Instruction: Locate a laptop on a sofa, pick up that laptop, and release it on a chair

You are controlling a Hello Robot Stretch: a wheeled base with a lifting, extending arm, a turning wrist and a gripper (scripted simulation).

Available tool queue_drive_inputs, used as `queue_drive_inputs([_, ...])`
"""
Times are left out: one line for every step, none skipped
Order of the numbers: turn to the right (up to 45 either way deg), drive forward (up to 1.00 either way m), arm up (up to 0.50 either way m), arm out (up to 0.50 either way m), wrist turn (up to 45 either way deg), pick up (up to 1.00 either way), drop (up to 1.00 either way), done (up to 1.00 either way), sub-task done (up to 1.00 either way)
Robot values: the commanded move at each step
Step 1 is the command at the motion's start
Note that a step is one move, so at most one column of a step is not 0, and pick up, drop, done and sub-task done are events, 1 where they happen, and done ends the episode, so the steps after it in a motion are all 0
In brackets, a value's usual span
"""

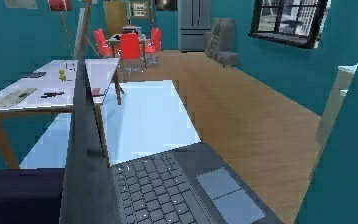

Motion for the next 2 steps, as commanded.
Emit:
queue_drive_inputs([0.0,1.00,0.00,0.00,0.0,0.00,0.00,0.00,0.00])
queue_drive_inputs([0.0,1.00,0.00,0.00,0.0,0.00,0.00,0.00,0.00])
